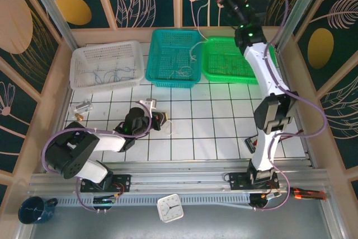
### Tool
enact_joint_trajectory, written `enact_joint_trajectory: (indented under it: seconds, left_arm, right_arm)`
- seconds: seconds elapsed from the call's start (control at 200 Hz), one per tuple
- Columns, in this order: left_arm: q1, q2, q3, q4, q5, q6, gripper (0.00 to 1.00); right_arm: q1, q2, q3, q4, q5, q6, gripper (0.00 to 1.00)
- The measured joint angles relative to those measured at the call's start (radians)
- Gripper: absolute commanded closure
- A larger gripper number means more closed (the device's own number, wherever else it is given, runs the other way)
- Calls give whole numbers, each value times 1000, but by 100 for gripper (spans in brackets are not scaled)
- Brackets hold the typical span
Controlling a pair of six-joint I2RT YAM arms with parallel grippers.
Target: Untangle the cables
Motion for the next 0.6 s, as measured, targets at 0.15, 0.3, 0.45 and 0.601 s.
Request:
enact_joint_trajectory:
  seconds: [0.15,0.3,0.45,0.601]
  left_arm:
    - [0,-7,28,-14,4,-3,100]
    - [0,-29,49,-28,8,-5,100]
    - [0,-60,61,-42,12,-11,100]
    - [0,-75,74,-55,25,-15,100]
  right_arm:
    - [64,47,-139,-2,-26,-35,100]
    - [118,103,-245,-50,-43,-86,97]
    - [132,121,-260,-138,-43,-145,21]
    - [129,105,-261,-176,-42,-206,14]
